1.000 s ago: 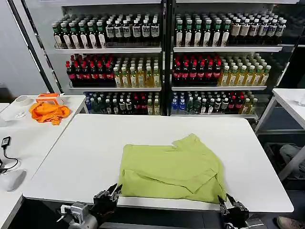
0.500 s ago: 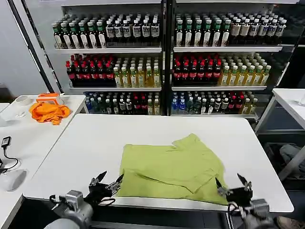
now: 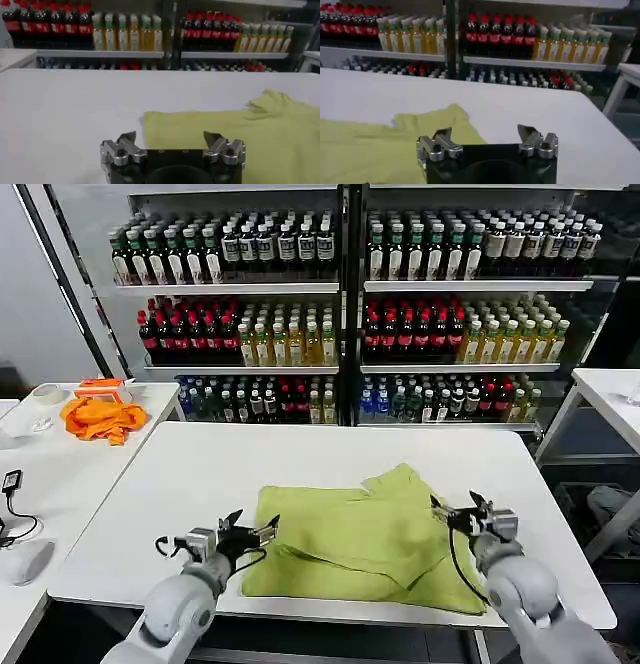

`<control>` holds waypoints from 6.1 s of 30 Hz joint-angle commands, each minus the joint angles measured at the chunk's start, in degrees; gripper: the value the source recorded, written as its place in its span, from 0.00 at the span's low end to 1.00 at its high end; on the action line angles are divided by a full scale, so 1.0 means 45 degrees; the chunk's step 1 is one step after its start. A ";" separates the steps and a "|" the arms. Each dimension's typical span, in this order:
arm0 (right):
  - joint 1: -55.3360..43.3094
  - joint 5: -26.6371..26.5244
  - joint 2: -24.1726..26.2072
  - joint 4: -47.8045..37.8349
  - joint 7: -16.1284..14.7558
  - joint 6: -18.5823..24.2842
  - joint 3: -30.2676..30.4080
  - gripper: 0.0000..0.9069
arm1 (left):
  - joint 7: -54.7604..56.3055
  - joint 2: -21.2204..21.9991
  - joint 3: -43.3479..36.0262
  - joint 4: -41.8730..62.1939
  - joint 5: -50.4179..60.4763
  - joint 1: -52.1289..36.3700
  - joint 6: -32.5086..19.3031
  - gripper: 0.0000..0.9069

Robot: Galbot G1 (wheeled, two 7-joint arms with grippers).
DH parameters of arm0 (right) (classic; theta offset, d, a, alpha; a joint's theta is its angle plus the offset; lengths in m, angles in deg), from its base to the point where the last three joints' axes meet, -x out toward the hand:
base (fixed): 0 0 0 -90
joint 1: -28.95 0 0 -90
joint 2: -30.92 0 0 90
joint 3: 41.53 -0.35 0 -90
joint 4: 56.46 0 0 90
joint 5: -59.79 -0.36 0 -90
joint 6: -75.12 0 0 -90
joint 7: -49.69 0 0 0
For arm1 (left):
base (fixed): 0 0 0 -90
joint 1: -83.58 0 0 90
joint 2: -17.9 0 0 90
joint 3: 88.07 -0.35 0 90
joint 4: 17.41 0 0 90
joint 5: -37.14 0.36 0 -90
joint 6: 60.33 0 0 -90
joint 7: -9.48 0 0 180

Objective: Fold and organize the clothes.

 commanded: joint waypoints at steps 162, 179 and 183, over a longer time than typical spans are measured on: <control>0.5616 -0.0948 -0.1678 0.5907 0.0408 0.0214 -0.3021 0.00 | -0.1365 -0.0787 0.0753 -0.0956 -0.1620 0.1023 -0.1002 0.04; 0.6850 0.0308 -0.2587 0.5644 0.0439 0.0378 -0.3407 0.00 | -0.1464 -0.0376 0.1152 -0.1046 -0.0884 0.2430 -0.1127 0.04; 0.6667 0.0430 -0.2693 0.5385 0.0492 0.0305 -0.3222 0.00 | -0.1611 -0.0342 0.1129 -0.0891 -0.0267 0.2492 -0.1328 0.32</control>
